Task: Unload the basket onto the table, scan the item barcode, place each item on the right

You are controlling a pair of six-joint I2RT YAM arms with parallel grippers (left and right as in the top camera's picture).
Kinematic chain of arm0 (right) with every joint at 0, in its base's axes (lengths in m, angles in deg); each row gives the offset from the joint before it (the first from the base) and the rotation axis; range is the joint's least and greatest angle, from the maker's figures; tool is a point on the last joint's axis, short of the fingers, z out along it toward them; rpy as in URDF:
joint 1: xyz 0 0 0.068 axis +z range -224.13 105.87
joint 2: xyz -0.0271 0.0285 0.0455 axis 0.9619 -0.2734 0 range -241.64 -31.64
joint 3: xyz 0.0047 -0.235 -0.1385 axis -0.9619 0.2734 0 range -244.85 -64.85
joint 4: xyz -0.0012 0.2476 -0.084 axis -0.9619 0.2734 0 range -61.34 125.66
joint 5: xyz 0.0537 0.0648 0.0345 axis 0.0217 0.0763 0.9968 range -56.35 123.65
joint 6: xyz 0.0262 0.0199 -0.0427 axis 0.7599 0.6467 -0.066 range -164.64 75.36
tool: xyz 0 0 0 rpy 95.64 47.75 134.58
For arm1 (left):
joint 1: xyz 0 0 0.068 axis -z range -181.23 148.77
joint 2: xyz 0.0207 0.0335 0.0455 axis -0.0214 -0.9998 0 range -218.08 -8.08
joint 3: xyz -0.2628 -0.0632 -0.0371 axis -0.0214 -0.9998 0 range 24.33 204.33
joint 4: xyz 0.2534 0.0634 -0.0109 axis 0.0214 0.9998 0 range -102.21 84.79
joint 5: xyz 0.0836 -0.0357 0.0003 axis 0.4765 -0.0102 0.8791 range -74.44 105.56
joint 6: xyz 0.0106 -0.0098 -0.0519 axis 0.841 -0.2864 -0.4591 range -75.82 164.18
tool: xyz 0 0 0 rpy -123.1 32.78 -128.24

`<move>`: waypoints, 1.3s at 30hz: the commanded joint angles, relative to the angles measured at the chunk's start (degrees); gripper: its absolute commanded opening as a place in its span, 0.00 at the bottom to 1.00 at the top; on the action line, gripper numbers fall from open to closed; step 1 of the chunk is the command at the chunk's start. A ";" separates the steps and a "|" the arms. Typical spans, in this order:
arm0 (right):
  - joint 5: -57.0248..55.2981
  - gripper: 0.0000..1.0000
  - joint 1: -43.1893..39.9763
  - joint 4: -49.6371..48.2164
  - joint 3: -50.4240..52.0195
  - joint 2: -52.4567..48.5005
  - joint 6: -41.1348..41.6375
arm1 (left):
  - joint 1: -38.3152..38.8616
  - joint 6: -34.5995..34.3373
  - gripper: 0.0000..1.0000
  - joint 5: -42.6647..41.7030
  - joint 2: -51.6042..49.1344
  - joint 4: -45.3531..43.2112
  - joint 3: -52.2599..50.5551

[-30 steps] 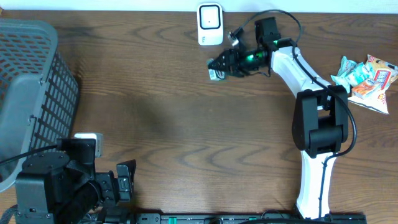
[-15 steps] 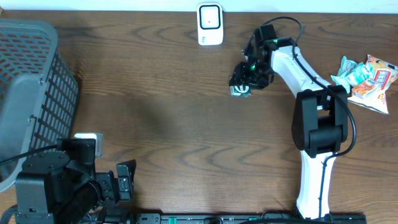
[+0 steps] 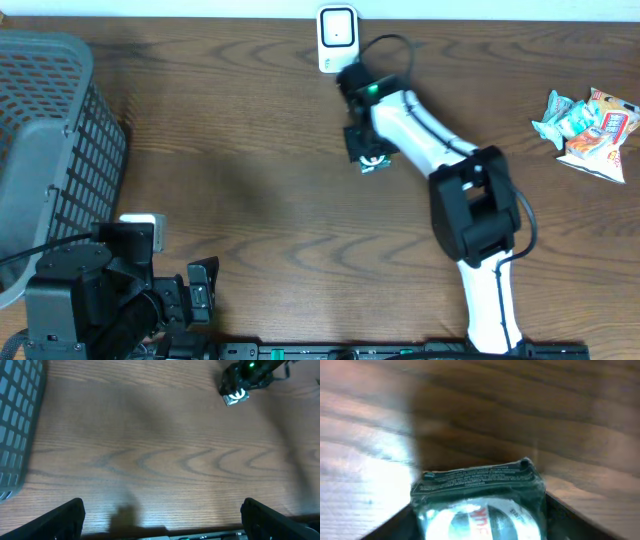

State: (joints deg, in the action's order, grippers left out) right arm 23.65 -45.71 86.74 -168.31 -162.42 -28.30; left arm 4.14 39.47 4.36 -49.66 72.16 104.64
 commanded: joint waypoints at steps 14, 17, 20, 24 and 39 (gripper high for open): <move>-5.03 0.99 0.87 4.76 -8.35 -0.04 3.37 | 0.02 -0.31 0.97 0.55 -0.11 0.02 0.15; 4.37 1.00 -3.32 5.01 -9.94 -0.04 3.32 | 0.02 -0.31 0.98 0.55 -0.11 0.02 0.15; 18.60 0.99 -8.35 5.09 -10.05 -0.04 1.38 | 0.02 -0.31 0.98 0.57 -0.11 0.02 0.15; 35.01 0.99 -14.62 7.85 -9.55 -0.07 -8.63 | 0.02 -0.31 0.98 0.55 -0.11 0.02 0.15; 36.13 0.80 -17.94 6.01 0.48 -0.07 -18.27 | 0.02 -0.31 0.98 0.57 -0.11 0.02 0.15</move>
State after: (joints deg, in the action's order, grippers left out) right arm 58.10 -64.55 93.94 -169.60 -162.44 -44.58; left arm 4.14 39.47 4.36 -49.66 72.16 104.64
